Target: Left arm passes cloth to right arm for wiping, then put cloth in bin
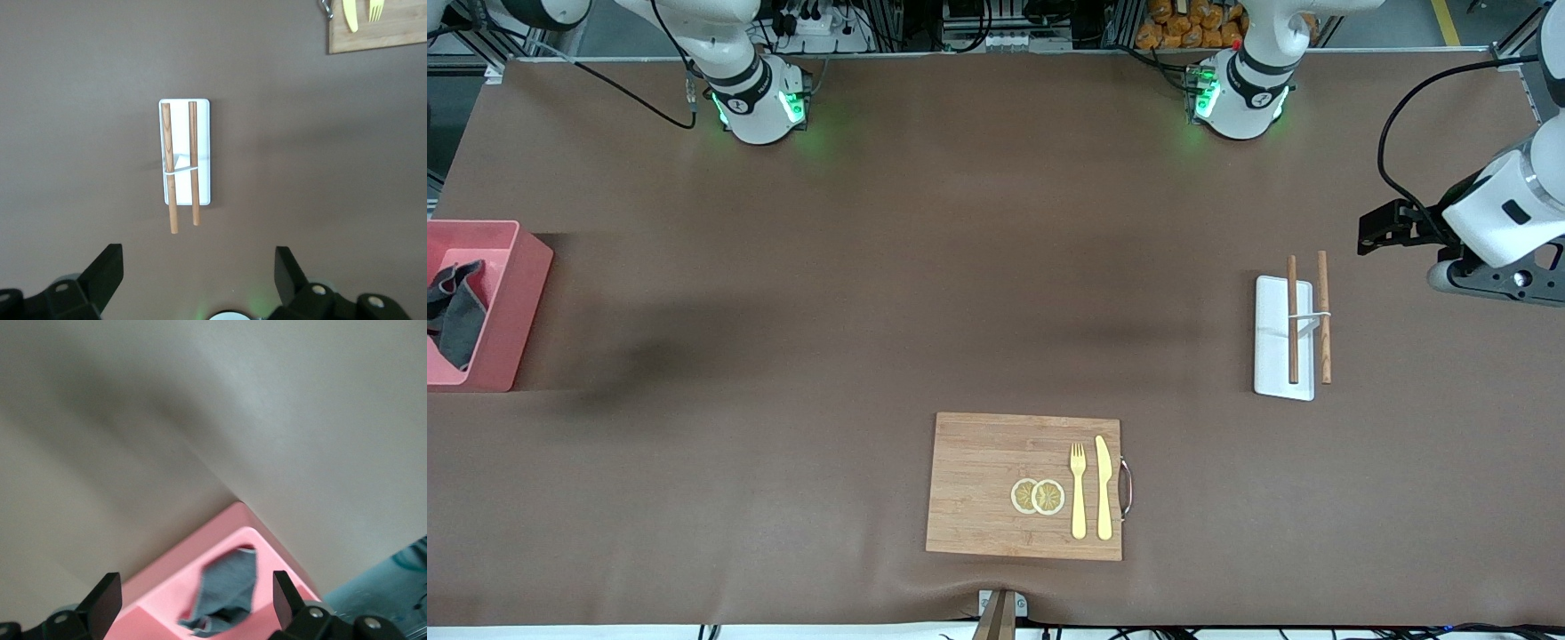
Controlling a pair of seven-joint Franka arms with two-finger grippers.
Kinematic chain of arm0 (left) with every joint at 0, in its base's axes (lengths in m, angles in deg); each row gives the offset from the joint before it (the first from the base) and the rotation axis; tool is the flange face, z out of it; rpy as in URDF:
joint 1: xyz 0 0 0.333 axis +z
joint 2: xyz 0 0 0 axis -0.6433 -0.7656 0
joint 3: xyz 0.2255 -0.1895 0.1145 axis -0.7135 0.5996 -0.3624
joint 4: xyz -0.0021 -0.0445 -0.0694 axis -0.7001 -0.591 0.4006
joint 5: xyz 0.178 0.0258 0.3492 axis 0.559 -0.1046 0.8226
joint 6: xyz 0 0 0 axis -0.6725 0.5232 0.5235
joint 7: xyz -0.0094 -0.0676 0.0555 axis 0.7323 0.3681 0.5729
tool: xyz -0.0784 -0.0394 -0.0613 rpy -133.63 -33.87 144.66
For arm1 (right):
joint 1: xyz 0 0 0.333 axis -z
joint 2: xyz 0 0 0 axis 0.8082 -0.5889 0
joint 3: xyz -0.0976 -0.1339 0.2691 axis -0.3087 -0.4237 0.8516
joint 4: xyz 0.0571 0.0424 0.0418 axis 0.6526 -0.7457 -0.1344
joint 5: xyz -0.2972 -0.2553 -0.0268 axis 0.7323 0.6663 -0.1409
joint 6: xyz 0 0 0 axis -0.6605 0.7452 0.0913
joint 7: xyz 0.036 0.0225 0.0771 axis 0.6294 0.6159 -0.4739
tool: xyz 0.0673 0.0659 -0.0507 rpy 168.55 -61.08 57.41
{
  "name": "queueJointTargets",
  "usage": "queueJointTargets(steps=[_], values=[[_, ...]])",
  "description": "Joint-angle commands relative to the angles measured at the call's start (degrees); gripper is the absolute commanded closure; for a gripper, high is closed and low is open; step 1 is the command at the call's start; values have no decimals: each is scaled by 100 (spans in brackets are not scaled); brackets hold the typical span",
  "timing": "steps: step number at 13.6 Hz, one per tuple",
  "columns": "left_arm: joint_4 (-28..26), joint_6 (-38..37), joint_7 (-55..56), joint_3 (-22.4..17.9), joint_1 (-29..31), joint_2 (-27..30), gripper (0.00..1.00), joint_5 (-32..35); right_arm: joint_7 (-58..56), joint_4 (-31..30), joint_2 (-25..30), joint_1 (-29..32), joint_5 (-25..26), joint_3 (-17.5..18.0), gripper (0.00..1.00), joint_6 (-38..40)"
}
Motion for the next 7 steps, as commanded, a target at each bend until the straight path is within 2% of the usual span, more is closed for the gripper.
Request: queueJointTargets(steps=[1, 3, 4, 6, 7], values=[[132, -125, 47, 81, -19, 331, 0, 81, 1047, -77, 226, -475, -6, -17, 0, 392], [124, -151, 38, 195, 86, 384, 0, 37, 1977, -77, 297, -713, -443, -9, 0, 946], [115, -177, 47, 239, 217, 532, 0, 46, 2609, -77, 350, -705, -515, 139, 0, 1139], [106, -379, 134, 947, 830, 560, 0, 63, 3927, -104, 568, -426, -411, 1051, 0, 1273], [106, -450, 318, 1030, 859, 586, 0, 107, 4447, -113, 692, -380, -410, 1325, 0, 1325]])
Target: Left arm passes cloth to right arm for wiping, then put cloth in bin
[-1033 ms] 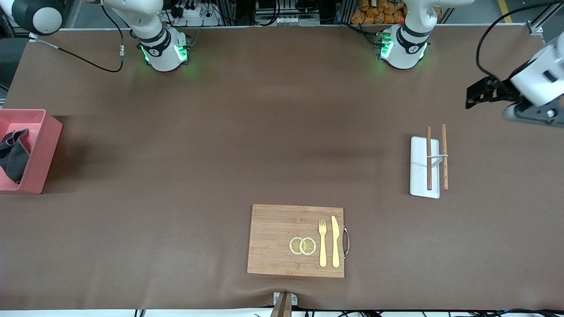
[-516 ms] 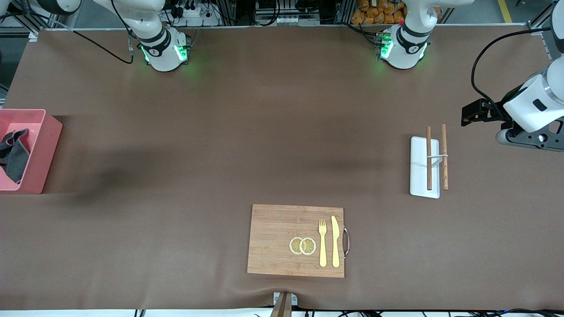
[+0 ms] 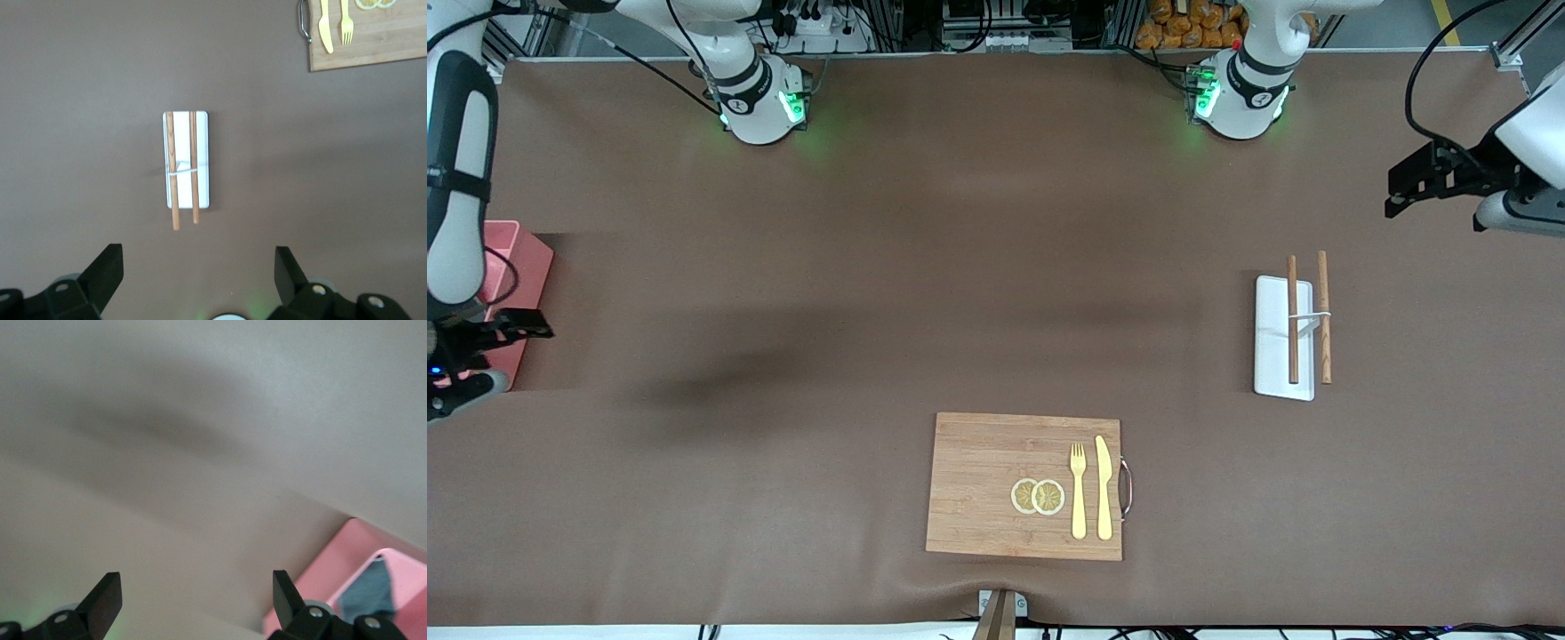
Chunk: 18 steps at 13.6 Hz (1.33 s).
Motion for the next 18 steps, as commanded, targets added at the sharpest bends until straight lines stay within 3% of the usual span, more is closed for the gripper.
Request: queueJointTargets(steps=[1, 3, 6, 10, 13, 18], values=[[-33, -208, 431, 384, 254, 168, 0, 116, 1248, -121, 484, 207, -15, 673, 0, 319], [-33, -218, 372, 367, 263, 186, 0, 116, 1959, -121, 765, -91, -95, 717, 0, 740], [-33, -209, 126, 200, 193, 177, 0, 133, 3323, -164, 1204, -119, -138, 1060, 0, 988], [-33, -191, 90, 112, 227, 142, 0, 151, 3063, -515, 1758, 39, -306, 973, 0, 980], [-50, -191, 90, 112, 245, 124, 0, 151, 1763, -656, 1961, 31, -147, 640, 0, 909], [-94, -51, 98, 147, 218, 19, 0, 151, 2701, -2659, 3384, -31, -253, 647, 0, -240]])
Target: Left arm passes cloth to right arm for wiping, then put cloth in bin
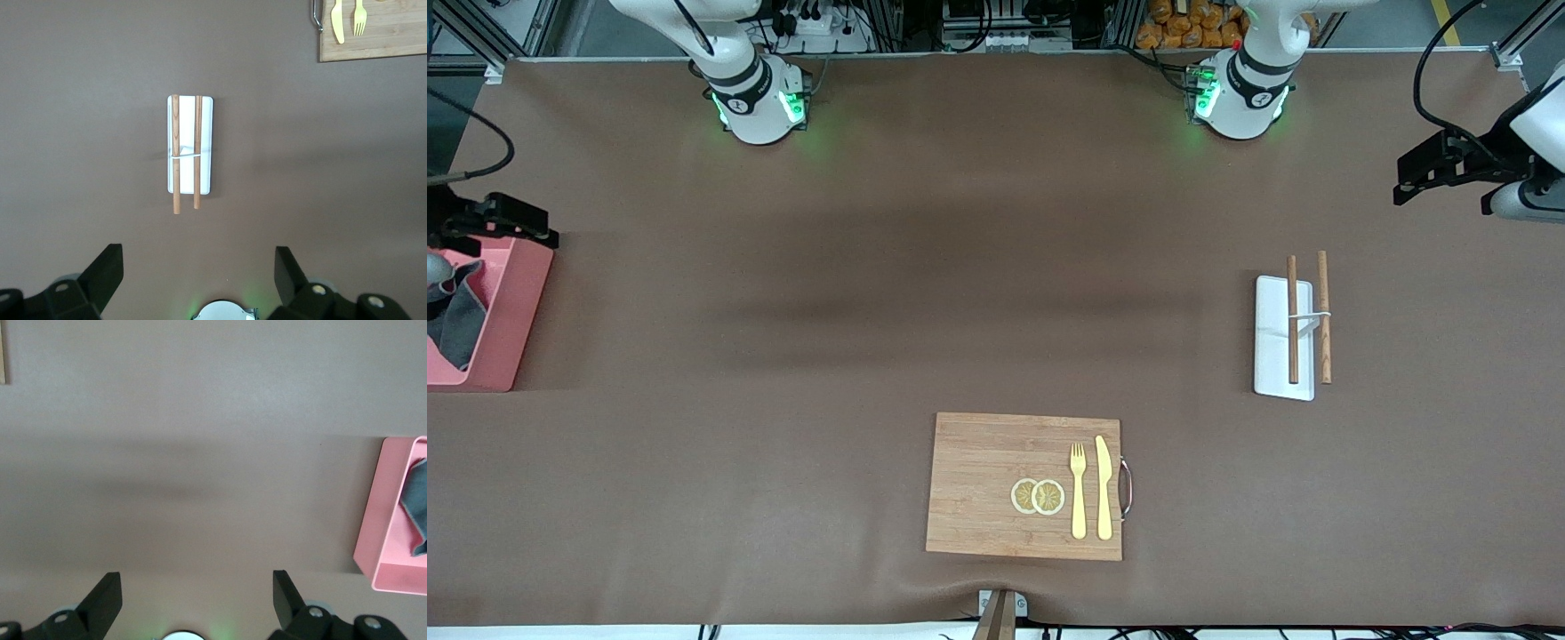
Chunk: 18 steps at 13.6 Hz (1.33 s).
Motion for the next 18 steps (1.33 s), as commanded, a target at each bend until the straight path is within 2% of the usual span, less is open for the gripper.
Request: queueJointTargets(steps=[1, 3, 5, 10, 18], values=[[-36, 94, -69, 24, 10, -37, 0, 136, 263, -1025, 760, -19, -33, 49, 0, -562], [-36, 112, 79, 42, -25, -46, 0, 294, 184, -614, 603, -19, 12, 49, 0, -921], [-71, 112, 464, 50, -34, -89, 0, 303, 183, -323, 409, -19, -15, 49, 0, -870], [-97, 208, 519, 51, 19, -186, 0, 320, 245, -208, 31, 69, 64, 84, 0, -1309], [-97, 208, 511, 51, 19, -186, 0, 320, 263, -190, 40, -54, 90, 14, 0, -1292]])
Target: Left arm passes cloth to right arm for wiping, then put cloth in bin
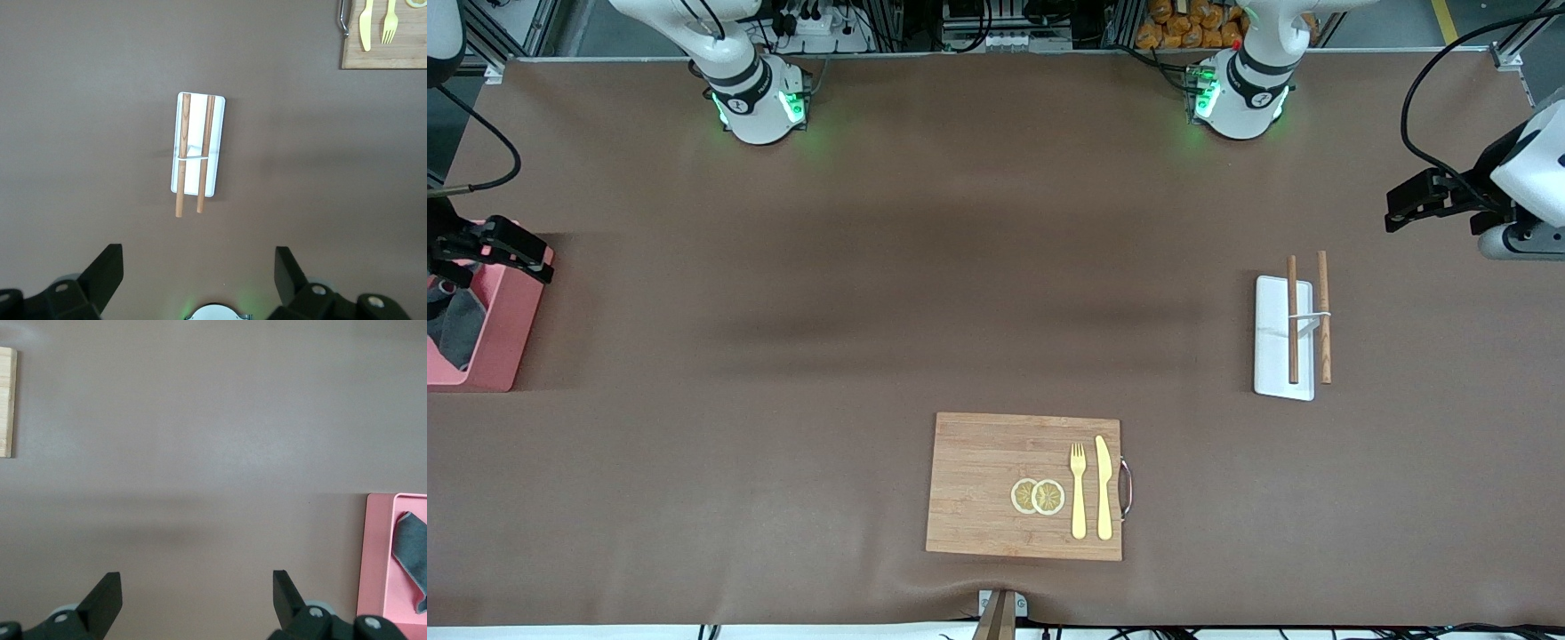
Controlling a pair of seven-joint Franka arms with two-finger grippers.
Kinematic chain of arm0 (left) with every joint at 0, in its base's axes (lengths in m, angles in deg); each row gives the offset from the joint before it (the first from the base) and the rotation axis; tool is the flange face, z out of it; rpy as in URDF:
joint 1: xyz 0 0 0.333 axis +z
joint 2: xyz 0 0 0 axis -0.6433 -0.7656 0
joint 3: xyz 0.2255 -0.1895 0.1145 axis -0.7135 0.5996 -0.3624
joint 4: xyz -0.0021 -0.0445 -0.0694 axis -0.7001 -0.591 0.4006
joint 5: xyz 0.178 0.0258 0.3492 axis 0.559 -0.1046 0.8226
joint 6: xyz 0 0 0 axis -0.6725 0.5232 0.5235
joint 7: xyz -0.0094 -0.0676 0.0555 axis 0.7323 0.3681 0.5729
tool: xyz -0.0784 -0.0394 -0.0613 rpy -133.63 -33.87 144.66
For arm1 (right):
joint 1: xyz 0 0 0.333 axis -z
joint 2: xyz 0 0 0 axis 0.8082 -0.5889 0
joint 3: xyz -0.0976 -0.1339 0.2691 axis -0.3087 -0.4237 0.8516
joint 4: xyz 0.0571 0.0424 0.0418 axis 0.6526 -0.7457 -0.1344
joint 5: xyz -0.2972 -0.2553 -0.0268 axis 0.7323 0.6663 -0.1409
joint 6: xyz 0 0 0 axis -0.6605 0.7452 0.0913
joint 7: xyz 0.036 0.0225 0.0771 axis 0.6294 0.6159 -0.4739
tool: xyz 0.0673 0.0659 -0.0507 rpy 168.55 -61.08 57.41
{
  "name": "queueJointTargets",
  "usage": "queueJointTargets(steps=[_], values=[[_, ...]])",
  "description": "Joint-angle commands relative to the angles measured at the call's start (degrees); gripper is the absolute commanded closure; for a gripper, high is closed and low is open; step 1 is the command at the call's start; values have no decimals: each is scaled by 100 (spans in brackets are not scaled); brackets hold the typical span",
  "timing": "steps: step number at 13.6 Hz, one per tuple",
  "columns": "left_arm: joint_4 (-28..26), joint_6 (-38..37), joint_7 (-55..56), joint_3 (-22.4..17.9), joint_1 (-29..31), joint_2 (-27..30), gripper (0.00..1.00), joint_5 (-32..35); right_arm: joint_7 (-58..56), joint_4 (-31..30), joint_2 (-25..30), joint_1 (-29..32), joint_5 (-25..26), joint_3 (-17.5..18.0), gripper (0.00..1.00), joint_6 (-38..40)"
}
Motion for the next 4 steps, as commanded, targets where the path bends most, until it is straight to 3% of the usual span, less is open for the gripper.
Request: queueJointTargets(steps=[1, 4], values=[[-50, 78, 59, 41, 17, 54, 0, 161, 111, 112, -35, -60, 47, -21, 0, 46], [-50, 78, 15, 41, 26, 54, 0, 161, 120, 112, -35, -87, 56, -30, 0, 37]])
